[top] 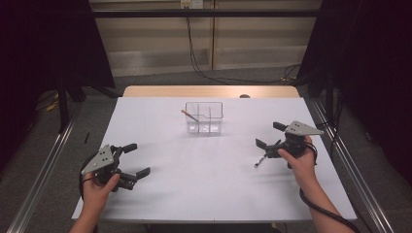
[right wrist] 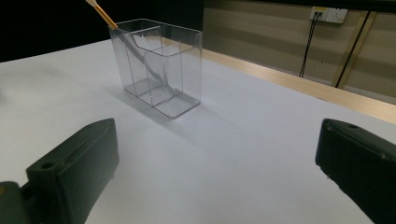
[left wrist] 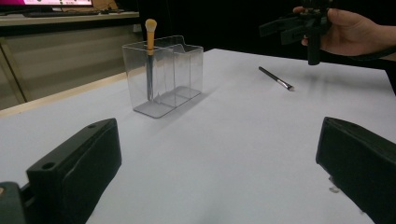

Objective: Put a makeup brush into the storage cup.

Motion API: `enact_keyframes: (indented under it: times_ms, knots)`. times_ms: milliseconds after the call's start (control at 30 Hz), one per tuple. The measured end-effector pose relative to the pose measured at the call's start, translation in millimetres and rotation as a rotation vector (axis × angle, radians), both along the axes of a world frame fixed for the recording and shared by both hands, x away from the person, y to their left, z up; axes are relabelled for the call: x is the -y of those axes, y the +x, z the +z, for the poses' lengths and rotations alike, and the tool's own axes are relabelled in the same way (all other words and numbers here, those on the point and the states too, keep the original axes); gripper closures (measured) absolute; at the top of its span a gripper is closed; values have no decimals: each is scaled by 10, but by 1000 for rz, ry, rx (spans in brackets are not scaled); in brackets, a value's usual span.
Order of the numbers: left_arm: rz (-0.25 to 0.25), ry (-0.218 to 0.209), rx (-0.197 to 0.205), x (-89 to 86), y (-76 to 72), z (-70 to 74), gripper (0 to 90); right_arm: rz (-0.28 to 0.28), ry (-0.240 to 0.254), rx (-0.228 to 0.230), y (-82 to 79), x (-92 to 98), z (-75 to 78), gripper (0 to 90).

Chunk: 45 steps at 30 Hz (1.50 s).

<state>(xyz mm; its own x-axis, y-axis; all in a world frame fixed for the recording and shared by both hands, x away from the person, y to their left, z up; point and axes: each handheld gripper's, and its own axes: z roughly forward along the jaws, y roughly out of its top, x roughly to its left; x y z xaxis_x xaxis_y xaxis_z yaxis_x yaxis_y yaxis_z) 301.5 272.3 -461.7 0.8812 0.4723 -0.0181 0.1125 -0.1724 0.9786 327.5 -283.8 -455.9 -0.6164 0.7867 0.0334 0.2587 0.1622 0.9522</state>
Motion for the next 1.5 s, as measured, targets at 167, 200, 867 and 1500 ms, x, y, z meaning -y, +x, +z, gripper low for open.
enact_keyframes:
  times_ms: [167, 200, 867, 1500]
  knots:
    - [-1, 9, 2, 1, 3, 0, 1, 6, -9, -32, 47, 14, 5, 0]
    - [-1, 11, 2, 1, 3, -1, 1, 5, -18, -37, 57, 16, 3, 0]
    - [-17, 14, -10, 29, 3, -4, 3, 21, -169, -216, 256, 22, 54, 0]
    - [-20, 15, -16, 31, 8, -10, 3, 112, -433, -433, 428, -25, 63, 0]
